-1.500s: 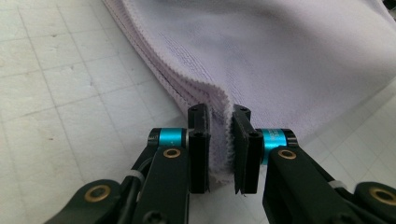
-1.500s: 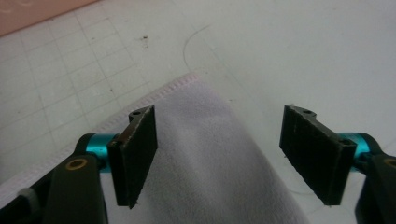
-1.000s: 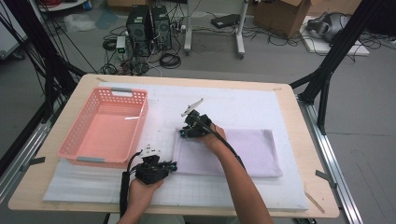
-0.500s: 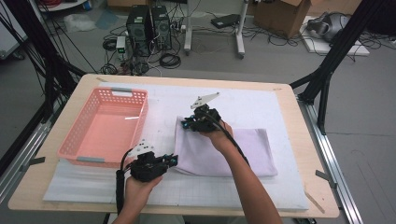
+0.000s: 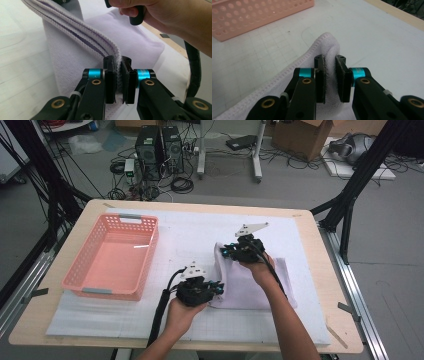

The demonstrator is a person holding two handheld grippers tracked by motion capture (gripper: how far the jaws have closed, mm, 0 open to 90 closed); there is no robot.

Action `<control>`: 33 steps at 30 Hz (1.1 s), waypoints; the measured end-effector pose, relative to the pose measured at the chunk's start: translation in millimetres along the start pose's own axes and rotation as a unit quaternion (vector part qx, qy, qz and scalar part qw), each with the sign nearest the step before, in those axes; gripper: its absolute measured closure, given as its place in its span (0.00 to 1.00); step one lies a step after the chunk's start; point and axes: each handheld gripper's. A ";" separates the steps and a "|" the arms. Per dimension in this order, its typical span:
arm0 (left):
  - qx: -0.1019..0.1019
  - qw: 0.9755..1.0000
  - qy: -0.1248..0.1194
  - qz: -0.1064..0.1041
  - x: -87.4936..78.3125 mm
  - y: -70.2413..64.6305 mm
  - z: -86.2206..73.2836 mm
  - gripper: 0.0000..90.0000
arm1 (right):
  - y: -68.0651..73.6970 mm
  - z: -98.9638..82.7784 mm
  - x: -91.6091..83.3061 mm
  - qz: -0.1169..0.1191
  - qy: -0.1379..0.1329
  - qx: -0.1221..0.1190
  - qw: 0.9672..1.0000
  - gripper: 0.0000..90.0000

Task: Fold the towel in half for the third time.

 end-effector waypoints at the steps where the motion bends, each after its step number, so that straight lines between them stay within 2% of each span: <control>1: 0.004 1.000 0.004 -0.002 4.7 -2.6 2.9 0.92 | -3.3 -4.0 -4.4 -0.004 -0.001 0.003 1.000 0.89; 6: 0.018 1.000 0.012 -0.013 25.7 -15.7 16.4 0.92 | -14.3 -18.8 -20.0 -0.020 -0.008 0.017 1.000 0.89; 11: 0.037 0.999 0.019 -0.010 43.5 -27.0 21.6 0.92 | -23.3 -31.4 -32.1 -0.028 -0.007 0.025 0.999 0.89; 18: 0.046 0.998 0.032 -0.008 68.5 -36.9 24.5 0.92 | -33.5 -47.2 -42.6 -0.044 -0.003 0.031 0.999 0.89; 24: 0.042 0.999 0.034 -0.005 85.1 -43.7 25.2 0.91 | -40.8 -59.6 -47.9 -0.057 0.003 0.041 0.998 0.89; 26: 0.051 0.998 0.028 -0.003 84.9 -46.2 25.5 0.85 | -43.9 -64.4 -50.7 -0.061 0.006 0.043 0.997 0.89; 28: 0.062 0.998 0.018 -0.001 81.0 -46.7 25.8 0.72 | -47.8 -68.4 -54.1 -0.065 0.012 0.046 0.997 0.89; 30: 0.064 0.998 0.005 0.002 76.1 -46.7 26.1 0.61 | -52.1 -72.1 -58.2 -0.069 0.012 0.048 0.996 0.89; 33: 0.075 0.997 -0.012 0.009 64.6 -46.0 26.4 0.51 | -57.7 -77.5 -62.3 -0.077 0.012 0.055 0.995 0.89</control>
Point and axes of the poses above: each handheld gripper's, and its own axes: x roughly forward along the jaws, z roughly out of its top, y roughly to its left, and after that the axes turned 5 degrees about y, right-handed
